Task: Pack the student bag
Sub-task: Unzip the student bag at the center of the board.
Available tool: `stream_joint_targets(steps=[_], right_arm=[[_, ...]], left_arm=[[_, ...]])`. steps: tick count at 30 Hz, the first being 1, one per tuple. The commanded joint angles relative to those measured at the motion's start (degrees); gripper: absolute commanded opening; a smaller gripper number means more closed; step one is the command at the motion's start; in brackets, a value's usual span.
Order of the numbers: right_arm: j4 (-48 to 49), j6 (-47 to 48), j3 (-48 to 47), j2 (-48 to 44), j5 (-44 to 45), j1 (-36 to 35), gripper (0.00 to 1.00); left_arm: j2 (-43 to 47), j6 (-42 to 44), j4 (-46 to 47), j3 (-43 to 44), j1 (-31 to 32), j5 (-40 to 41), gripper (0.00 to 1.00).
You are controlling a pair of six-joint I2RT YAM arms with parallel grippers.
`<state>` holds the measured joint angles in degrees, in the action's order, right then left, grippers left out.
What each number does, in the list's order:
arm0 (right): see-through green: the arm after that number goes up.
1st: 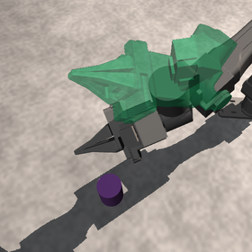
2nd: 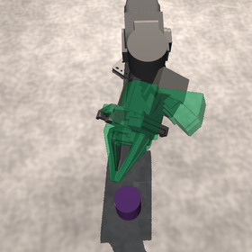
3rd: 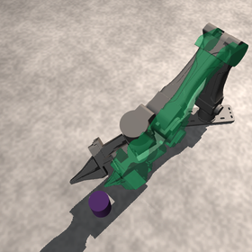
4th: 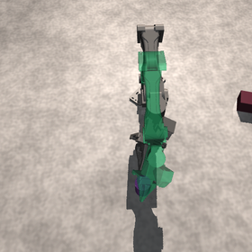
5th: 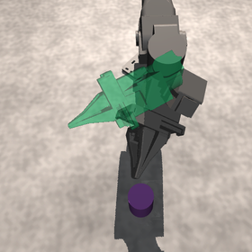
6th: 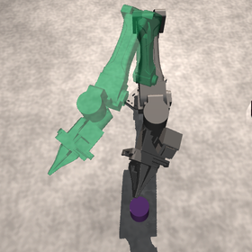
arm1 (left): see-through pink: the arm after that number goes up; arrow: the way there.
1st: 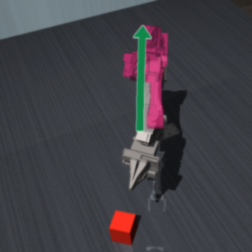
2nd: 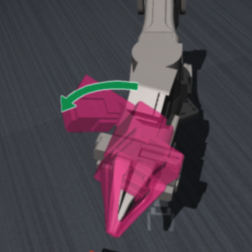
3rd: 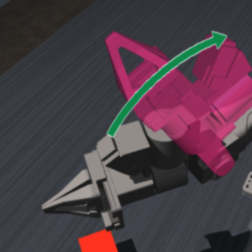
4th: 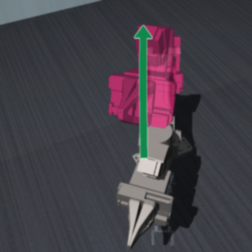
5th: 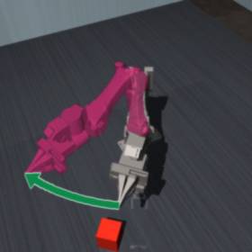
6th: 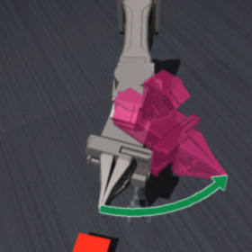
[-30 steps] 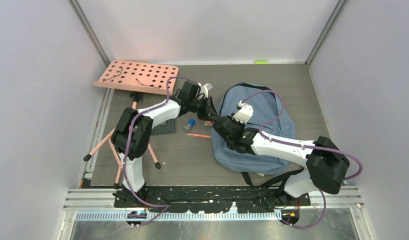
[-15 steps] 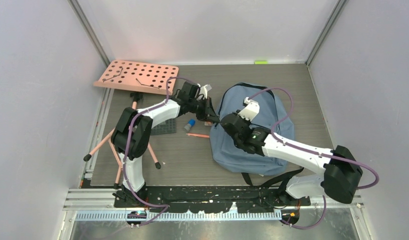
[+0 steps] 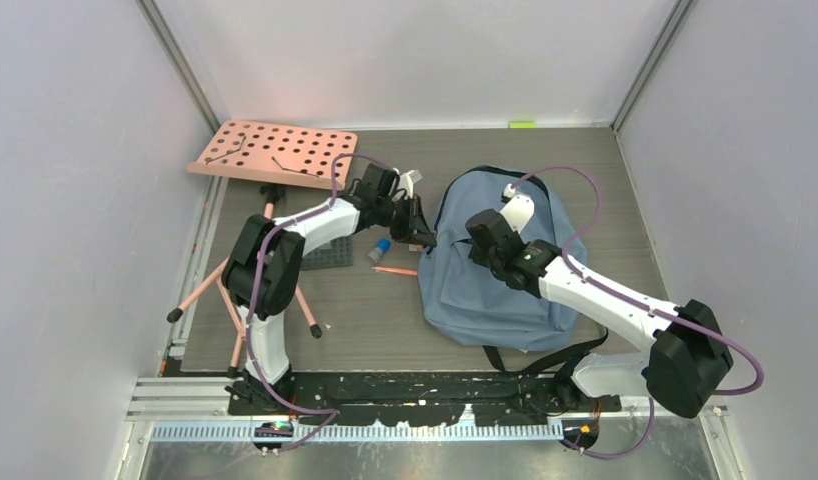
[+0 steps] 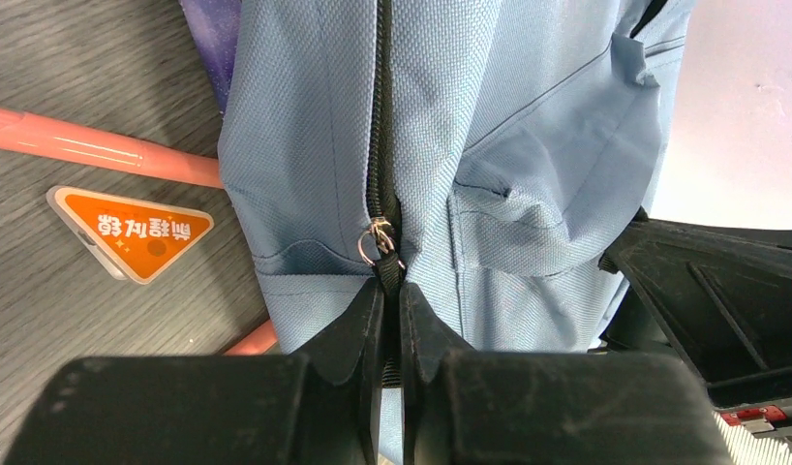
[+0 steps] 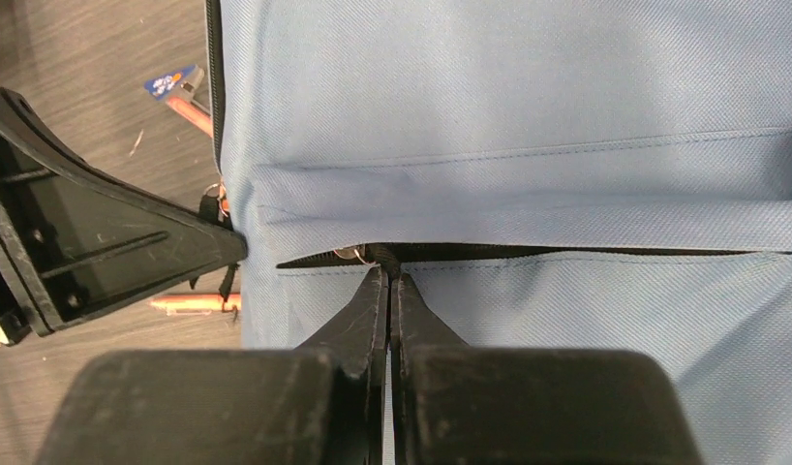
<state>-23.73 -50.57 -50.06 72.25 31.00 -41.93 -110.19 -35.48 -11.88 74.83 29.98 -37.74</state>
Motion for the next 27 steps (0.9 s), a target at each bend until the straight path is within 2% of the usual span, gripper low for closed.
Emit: stream_joint_targets(steps=[1,12,27], right_arm=[[-2.3,2.56,-1.24,-3.01,-0.69,1.02,0.0],[-5.55,4.02,-0.6,-4.33,1.79,2.64,0.0],[-10.9,7.82,-0.55,-6.56,-0.33,9.58,0.0]], left_arm=[[1.54,1.55,-2.09,1.5,-1.23,1.79,0.0],[1.82,1.56,-2.01,1.33,-1.72,1.94,0.0],[2.0,1.27,-1.9,1.31,-2.07,1.61,0.0]])
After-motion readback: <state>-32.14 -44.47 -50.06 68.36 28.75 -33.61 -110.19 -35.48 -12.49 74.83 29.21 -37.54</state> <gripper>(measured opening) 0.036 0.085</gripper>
